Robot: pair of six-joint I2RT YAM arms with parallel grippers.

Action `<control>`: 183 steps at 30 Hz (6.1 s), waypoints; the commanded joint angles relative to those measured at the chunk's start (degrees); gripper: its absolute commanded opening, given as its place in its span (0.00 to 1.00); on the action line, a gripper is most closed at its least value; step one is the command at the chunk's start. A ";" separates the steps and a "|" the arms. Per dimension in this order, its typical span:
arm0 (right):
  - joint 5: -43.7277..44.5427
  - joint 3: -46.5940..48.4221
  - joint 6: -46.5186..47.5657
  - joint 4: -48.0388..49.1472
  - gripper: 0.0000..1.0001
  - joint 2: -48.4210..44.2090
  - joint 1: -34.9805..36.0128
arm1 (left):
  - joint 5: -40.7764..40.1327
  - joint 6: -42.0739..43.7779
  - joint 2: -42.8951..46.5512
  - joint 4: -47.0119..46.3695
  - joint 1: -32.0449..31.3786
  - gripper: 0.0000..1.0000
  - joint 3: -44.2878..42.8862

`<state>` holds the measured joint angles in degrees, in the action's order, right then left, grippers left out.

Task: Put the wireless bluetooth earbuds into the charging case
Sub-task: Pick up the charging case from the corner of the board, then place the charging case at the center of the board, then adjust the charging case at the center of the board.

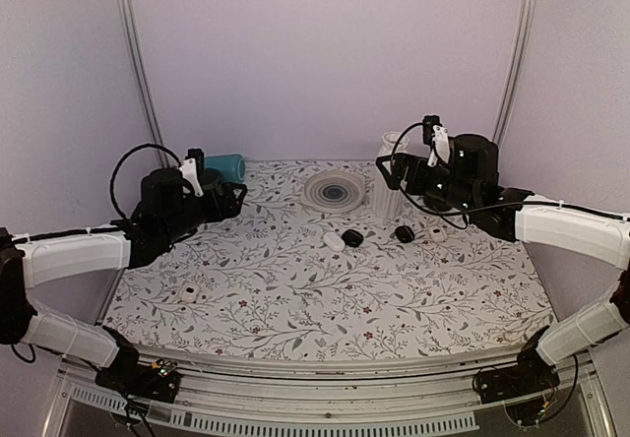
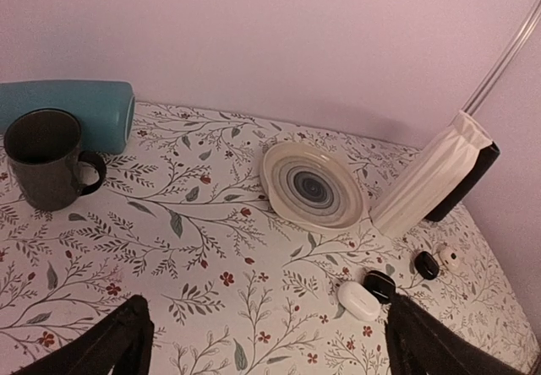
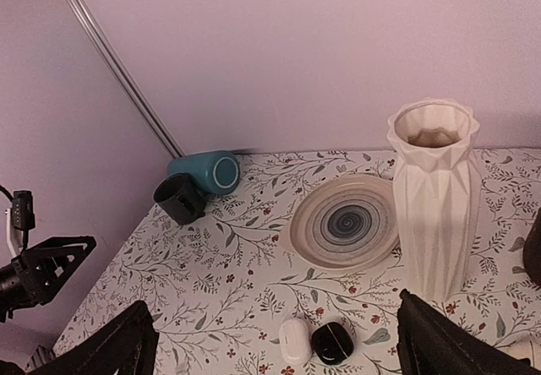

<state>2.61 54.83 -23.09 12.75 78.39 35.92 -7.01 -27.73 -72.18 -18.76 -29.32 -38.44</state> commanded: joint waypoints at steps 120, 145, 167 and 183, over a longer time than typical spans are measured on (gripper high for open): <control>-7.50 -8.54 2.13 1.07 0.99 -0.16 -0.15 | 9.42 21.29 -34.85 26.83 -22.38 0.56 -24.67; -15.14 -6.40 5.63 -1.88 0.99 5.27 -0.15 | 10.37 17.72 -27.12 21.39 -21.65 0.82 -20.14; -32.40 9.87 1.33 -16.54 0.63 30.35 8.44 | 11.94 3.71 -11.64 17.37 -9.40 0.81 -9.30; -37.77 13.99 -6.11 -15.45 0.62 38.70 10.38 | 11.81 4.22 -9.86 17.08 -8.41 0.81 -7.74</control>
<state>-32.95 67.37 -27.46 -2.76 115.50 45.08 4.91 -23.64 -83.88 -0.38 -38.57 -47.09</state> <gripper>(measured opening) 0.622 0.808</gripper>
